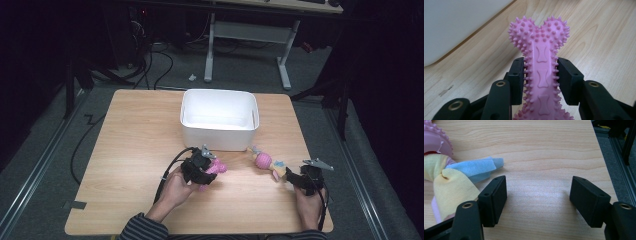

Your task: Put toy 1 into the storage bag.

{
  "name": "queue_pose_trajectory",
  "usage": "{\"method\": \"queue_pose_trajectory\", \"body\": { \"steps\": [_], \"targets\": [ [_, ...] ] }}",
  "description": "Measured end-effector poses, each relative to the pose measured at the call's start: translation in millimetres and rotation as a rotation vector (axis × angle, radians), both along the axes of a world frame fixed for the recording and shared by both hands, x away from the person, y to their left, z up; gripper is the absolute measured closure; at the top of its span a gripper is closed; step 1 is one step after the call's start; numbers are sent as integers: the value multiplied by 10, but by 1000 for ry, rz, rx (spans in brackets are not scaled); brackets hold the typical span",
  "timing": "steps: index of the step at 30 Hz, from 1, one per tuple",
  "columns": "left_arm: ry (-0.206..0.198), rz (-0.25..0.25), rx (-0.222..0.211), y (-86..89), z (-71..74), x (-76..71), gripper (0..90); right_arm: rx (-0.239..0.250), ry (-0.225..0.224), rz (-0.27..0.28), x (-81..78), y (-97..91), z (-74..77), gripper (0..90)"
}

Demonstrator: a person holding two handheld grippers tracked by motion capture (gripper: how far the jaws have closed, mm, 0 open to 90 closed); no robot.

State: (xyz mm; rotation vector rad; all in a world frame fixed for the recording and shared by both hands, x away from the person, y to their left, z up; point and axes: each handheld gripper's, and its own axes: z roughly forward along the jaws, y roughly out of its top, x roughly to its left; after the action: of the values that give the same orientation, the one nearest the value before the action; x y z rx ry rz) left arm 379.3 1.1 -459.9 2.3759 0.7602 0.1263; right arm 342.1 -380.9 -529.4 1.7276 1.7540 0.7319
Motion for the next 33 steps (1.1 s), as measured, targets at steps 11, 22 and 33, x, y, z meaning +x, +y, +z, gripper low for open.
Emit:
{"method": "queue_pose_trajectory", "body": {
  "steps": [11,22,33],
  "targets": [
    [-2,-7,-21,110,219,71,592,1,1,1,0,3,0,301],
    [-21,-4,-56,208,444,109,592,1,0,3,0,3,-1,300],
    [-31,-20,-78,270,710,190,593,-1,-1,9,1,1,-2,297]
  ]
}}
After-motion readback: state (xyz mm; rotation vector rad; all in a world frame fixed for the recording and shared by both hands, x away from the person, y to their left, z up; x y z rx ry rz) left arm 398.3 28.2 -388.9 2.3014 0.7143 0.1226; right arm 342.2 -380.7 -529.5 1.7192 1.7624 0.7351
